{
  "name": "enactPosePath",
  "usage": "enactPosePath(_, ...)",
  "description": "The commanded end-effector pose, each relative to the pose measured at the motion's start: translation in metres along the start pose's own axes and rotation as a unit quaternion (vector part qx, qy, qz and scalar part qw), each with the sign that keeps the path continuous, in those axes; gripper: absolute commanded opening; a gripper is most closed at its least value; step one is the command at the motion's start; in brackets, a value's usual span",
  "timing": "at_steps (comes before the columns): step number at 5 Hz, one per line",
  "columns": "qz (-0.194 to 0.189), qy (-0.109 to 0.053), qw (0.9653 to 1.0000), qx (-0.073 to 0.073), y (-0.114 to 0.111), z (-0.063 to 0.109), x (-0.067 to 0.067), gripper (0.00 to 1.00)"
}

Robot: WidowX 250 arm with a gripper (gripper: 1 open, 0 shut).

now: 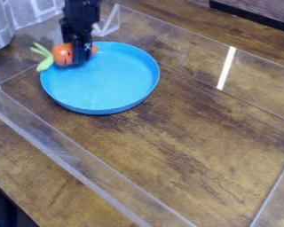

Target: Remove the carrot from inside the blue tray and put it on the table

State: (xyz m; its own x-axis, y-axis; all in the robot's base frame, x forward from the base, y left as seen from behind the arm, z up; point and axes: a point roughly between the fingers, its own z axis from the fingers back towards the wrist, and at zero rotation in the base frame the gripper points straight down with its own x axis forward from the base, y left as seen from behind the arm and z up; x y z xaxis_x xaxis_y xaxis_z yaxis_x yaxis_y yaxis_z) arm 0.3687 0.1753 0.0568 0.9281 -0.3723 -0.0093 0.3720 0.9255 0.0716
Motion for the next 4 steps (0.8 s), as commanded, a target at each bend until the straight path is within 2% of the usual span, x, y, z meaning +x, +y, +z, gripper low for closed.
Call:
enactPosePath(1, 0.024, -0.039, 0.9974, 0.055, -0.002, 0.069, 0.015, 0.0)
enactPosePath(2, 0.029, -0.037, 0.9974, 0.054, -0.006, 0.072, 0.017, 0.0)
enactPosePath(4, 0.0, -0.053, 0.9975, 0.047, -0.064, 0.089, 0.036, 0.0)
